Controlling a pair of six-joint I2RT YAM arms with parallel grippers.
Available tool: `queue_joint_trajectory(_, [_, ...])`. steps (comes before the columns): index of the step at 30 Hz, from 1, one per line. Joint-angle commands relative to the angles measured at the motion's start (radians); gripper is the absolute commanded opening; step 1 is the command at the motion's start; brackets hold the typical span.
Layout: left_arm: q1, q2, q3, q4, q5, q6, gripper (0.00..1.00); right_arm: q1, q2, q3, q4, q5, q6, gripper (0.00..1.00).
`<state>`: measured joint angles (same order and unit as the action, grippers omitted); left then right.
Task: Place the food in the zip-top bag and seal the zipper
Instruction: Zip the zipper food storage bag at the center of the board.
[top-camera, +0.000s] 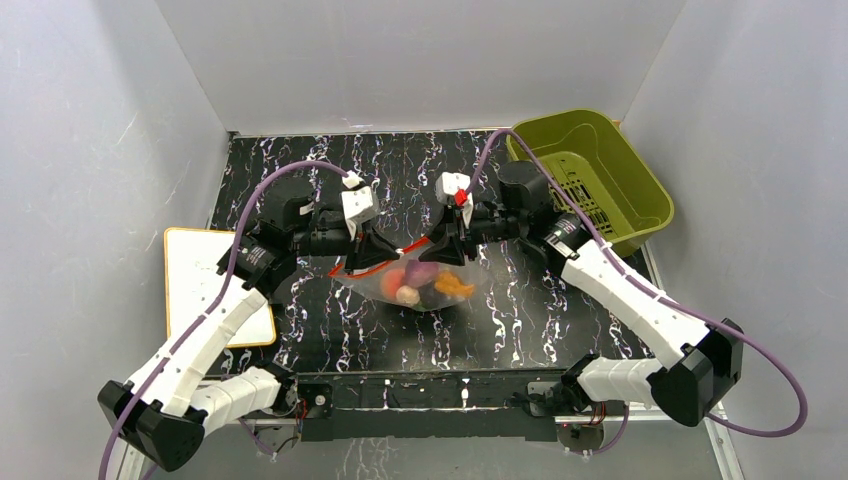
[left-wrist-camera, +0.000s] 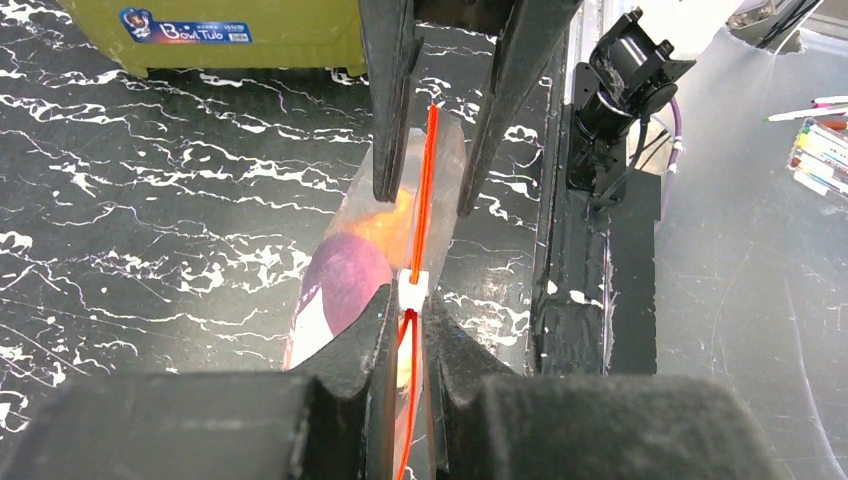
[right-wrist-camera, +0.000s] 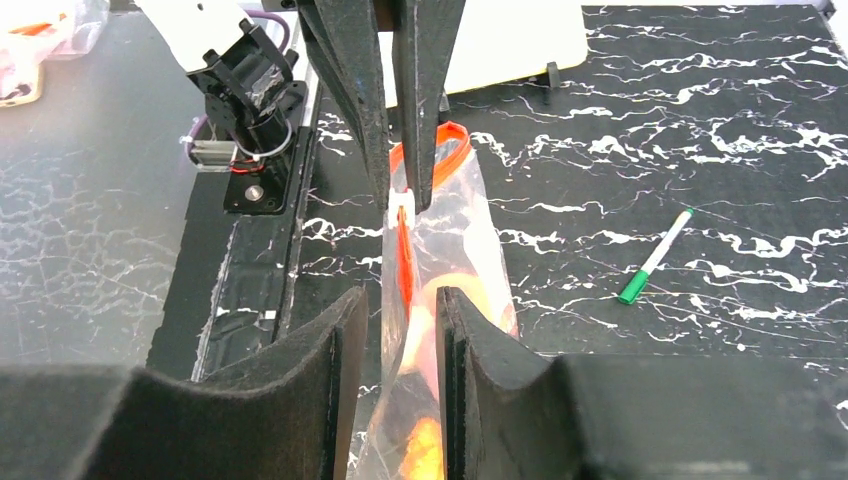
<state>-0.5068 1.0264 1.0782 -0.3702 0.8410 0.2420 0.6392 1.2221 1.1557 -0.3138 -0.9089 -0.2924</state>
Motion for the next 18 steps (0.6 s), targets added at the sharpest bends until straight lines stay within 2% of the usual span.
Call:
queue_joint_trajectory(1, [0.003,-0.002,0.0,0.056,0.036,-0.019,0.0,0.002,0.017,0.062,0.035,-0.063,0.003,0.3])
queue_joint_trajectory(13, [0.002,0.001,-0.007,0.093,0.034,-0.037,0.0,0.006,0.018,0.033,0.183,-0.07,0.115,0.28])
queue_joint_trajectory(15, [0.002,-0.001,-0.01,0.098,0.033,-0.039,0.0,0.006,0.026,0.038,0.178,-0.074,0.114,0.21])
queue_joint_trajectory(18, [0.002,-0.004,-0.011,0.097,0.035,-0.04,0.0,0.007,0.031,0.045,0.157,-0.088,0.106,0.03])
